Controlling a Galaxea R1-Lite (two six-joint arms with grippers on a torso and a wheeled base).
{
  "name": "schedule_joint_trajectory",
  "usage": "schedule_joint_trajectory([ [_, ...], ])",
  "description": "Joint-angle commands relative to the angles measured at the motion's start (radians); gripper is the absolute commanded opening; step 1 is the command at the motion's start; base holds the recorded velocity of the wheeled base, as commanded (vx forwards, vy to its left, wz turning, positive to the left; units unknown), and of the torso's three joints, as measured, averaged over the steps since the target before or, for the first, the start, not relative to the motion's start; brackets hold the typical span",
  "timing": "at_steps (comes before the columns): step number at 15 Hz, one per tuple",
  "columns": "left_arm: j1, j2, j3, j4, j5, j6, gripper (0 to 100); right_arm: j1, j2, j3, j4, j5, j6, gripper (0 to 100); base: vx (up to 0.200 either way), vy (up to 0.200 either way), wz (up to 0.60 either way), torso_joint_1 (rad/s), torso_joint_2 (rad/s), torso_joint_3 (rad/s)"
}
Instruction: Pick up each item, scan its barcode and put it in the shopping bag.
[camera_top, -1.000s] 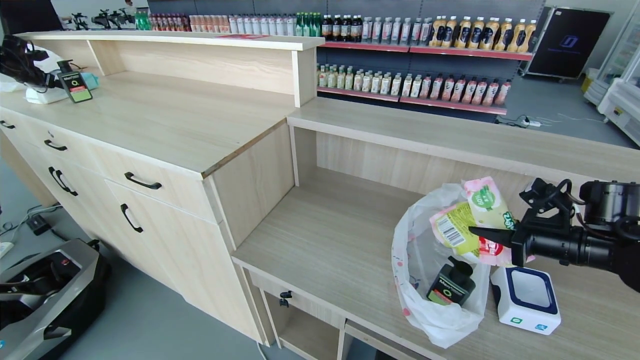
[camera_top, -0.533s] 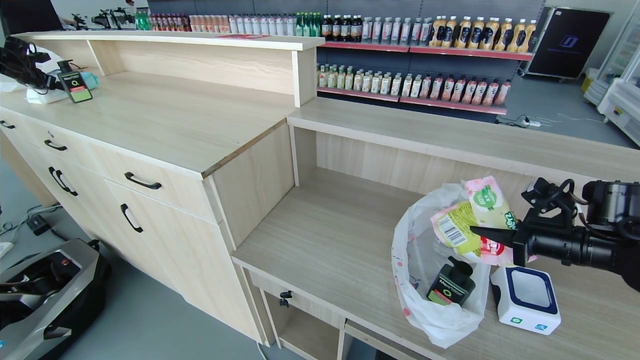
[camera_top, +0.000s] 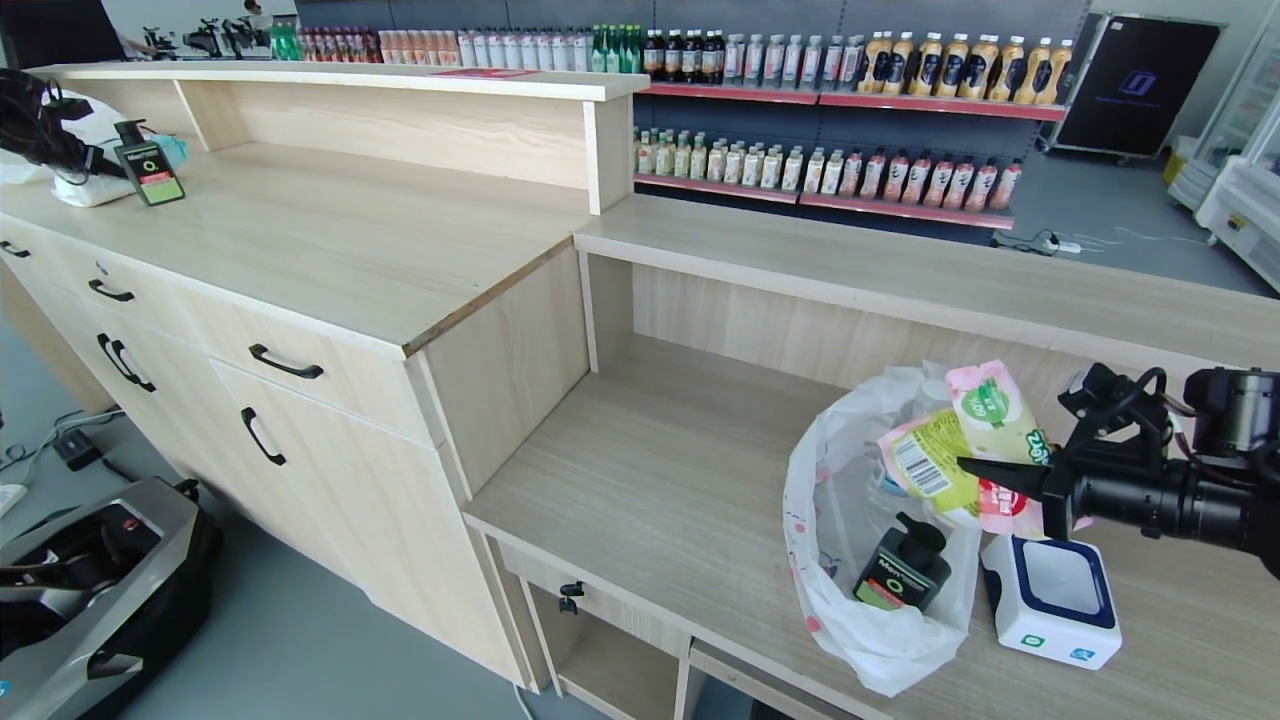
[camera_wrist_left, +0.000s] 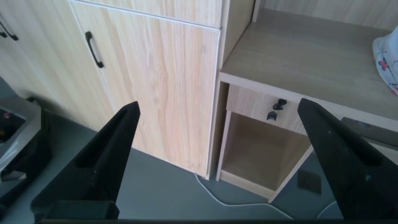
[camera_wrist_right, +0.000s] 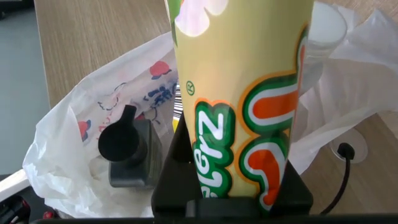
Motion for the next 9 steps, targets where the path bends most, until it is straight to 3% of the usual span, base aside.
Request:
schedule_joint_trajectory([
  [1, 0.0, 0.001, 0.0, 0.0, 0.0, 0.0, 100, -0.007, -0.027, 0.001, 0.001, 0.0, 0.005, 0, 0.0, 0.0, 0.0, 0.0, 0.0, 0.0],
  [4, 0.0, 0.001, 0.0, 0.0, 0.0, 0.0, 100, -0.007, -0.039, 0.002, 0.005, 0.002, 0.011, 0, 0.0, 0.0, 0.6, -0.001, 0.0, 0.001],
  [9, 0.0, 0.001, 0.0, 0.0, 0.0, 0.0, 100, -0.018, -0.03, 0.013, 0.004, 0.003, 0.011, 0, 0.0, 0.0, 0.0, 0.0, 0.0, 0.0],
])
